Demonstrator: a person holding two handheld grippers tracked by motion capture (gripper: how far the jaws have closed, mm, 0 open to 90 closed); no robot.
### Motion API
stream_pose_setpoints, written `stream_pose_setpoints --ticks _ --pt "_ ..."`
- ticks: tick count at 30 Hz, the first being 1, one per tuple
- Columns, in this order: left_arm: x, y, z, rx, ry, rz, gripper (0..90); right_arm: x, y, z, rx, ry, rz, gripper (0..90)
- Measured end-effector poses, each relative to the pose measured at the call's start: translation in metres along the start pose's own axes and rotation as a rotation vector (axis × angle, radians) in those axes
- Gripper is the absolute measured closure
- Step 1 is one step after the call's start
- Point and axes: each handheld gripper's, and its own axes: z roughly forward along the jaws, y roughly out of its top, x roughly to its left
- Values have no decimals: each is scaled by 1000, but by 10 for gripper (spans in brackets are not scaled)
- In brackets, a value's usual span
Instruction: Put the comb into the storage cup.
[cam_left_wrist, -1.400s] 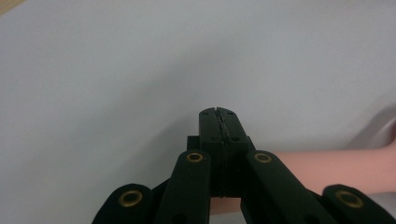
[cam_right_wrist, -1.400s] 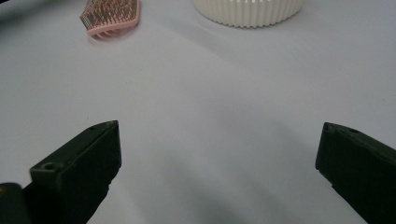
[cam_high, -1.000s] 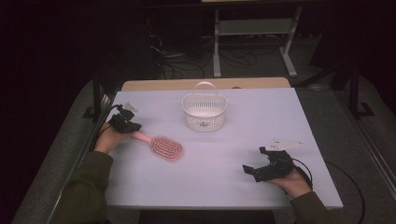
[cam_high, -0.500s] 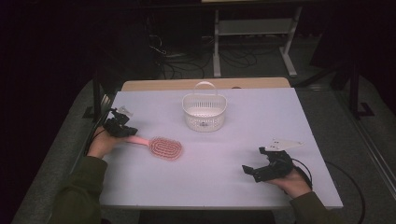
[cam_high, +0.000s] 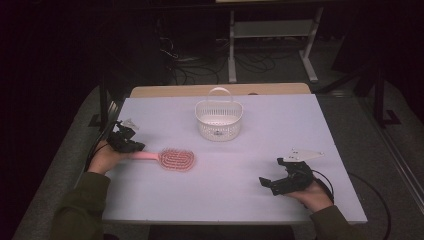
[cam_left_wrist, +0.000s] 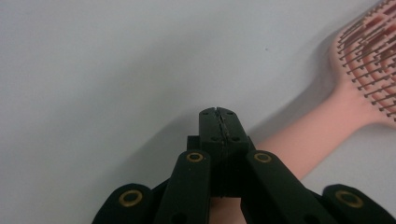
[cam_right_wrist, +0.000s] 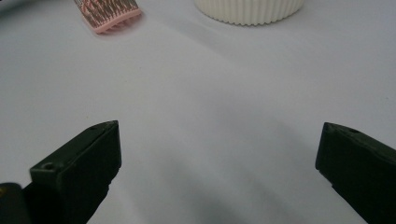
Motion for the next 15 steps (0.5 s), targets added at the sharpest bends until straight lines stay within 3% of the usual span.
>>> stream_pose_setpoints --ticks 15 --pt "-10 -17 -10 -7 -29 -11 900 0 0 0 -1 0 1 1"
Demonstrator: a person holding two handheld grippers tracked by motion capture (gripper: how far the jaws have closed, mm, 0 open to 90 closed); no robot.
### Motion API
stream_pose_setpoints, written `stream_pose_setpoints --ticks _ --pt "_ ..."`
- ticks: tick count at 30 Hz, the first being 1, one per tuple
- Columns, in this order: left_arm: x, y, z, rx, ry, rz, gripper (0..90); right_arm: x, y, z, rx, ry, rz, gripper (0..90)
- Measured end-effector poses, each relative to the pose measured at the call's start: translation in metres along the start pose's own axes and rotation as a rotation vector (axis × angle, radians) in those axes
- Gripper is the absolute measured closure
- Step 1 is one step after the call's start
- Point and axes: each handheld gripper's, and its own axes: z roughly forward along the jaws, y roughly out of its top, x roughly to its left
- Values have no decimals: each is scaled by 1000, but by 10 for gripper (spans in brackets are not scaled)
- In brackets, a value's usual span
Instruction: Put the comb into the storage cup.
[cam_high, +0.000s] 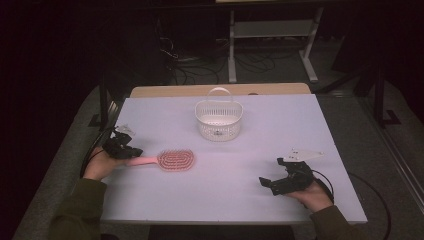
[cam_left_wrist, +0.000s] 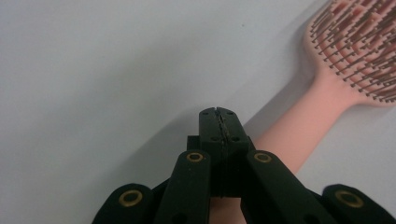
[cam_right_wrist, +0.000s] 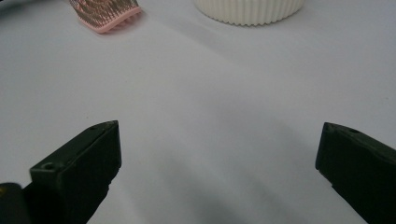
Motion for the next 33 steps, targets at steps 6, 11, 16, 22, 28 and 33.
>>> stream_pose_setpoints --ticks 6,11,16,22,28,33 --pt "-7 -6 -5 -13 -19 9 900 0 0 0 -1 0 0 1" --pt "-11 -11 -8 -15 -29 12 900 0 0 -1 -2 0 2 1" --pt "-15 -18 -12 -21 -35 11 900 0 0 -1 -3 0 1 1" --pt "-22 -27 -17 -31 -48 8 900 1 0 -1 -1 3 -4 1" --pt "-29 -33 -22 -36 -57 17 900 2 1 0 -1 3 -8 1" --pt "-35 -39 -25 -42 -80 15 900 2 1 0 -1 3 -7 1"
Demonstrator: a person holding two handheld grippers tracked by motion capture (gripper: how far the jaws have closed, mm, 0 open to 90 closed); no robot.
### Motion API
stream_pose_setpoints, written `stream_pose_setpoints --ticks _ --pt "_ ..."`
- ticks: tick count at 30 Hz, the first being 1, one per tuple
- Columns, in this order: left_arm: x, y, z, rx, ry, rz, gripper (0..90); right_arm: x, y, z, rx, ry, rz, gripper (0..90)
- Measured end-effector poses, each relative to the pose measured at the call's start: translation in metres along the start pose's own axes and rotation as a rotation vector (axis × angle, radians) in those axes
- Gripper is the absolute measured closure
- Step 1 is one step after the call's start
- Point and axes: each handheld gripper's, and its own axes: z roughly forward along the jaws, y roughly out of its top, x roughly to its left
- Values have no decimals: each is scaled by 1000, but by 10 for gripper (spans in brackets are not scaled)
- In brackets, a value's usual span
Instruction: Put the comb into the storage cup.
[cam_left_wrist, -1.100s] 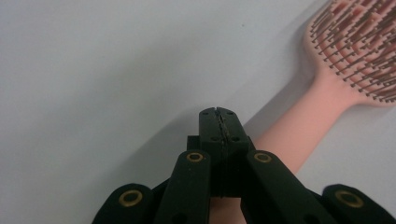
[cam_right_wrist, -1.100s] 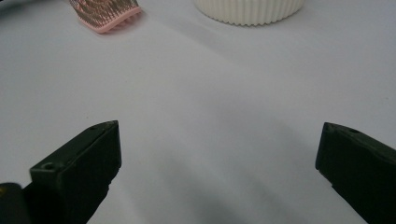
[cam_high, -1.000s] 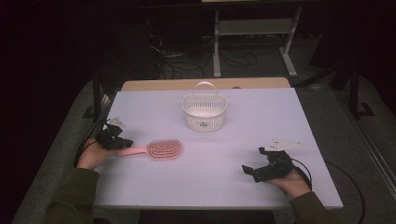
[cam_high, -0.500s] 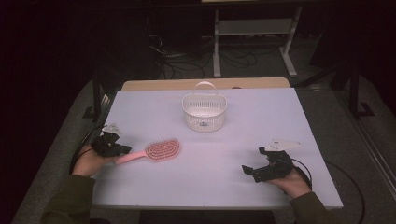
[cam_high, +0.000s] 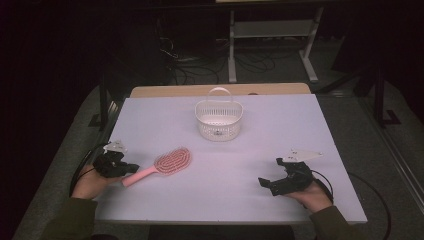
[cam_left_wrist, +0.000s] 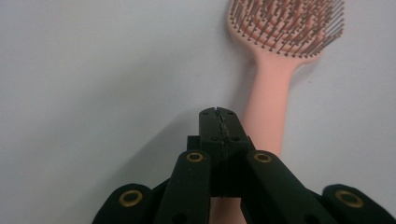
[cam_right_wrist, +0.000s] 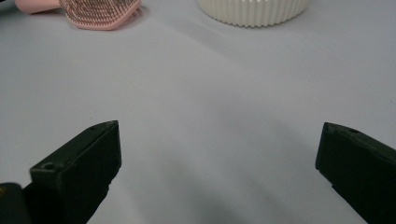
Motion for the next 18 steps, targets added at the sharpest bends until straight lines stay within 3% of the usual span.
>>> stream_pose_setpoints --ticks 18 --pt "-14 -6 -4 12 -25 26 900 0 0 1 3 1 -3 1"
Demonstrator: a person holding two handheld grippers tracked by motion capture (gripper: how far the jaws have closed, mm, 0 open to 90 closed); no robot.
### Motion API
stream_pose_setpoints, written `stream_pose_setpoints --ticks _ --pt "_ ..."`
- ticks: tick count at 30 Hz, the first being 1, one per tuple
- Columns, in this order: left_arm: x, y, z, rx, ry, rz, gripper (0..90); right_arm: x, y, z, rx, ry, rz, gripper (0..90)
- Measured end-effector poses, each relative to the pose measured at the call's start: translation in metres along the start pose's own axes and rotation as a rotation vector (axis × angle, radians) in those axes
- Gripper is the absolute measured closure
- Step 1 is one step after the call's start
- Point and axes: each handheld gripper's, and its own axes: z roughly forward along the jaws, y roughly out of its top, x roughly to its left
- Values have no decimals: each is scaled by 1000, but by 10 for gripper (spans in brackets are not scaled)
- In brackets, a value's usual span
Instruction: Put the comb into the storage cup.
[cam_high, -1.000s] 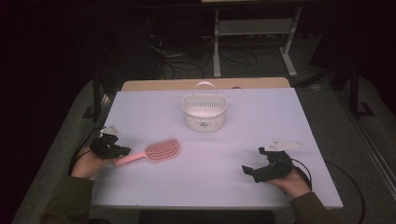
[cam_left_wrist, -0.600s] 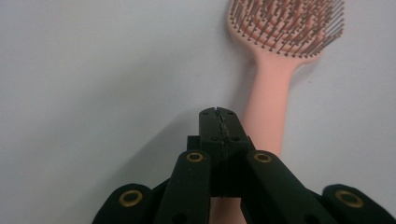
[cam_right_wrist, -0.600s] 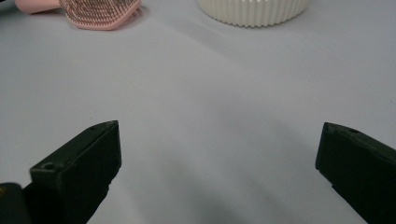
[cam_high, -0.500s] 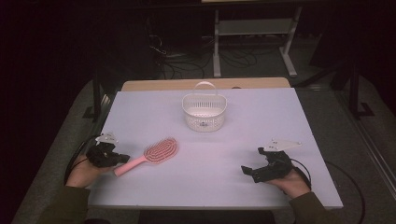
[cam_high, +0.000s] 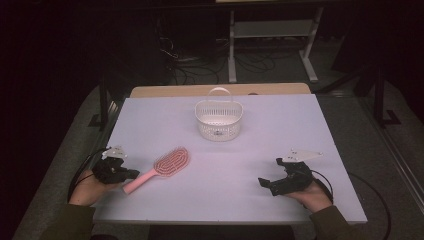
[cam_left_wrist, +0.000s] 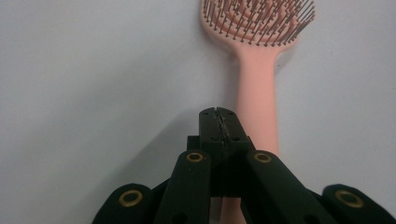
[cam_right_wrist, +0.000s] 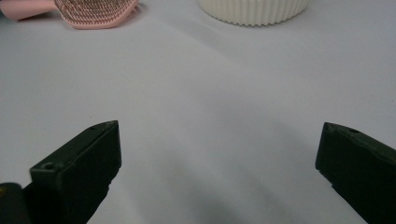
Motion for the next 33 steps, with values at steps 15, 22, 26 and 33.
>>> stream_pose_setpoints --ticks 15,22,26,33 --pt "-4 0 -6 -49 -2 -16 900 0 0 0 -2 -2 2 1" --pt "-13 11 -12 -129 -7 -15 730 0 0 0 -1 -2 1 1" --pt "-20 19 -9 -165 -18 -9 647 0 0 0 -2 -1 -1 1" --pt "-31 34 -2 -245 -40 3 496 0 0 0 -1 -2 -1 1"
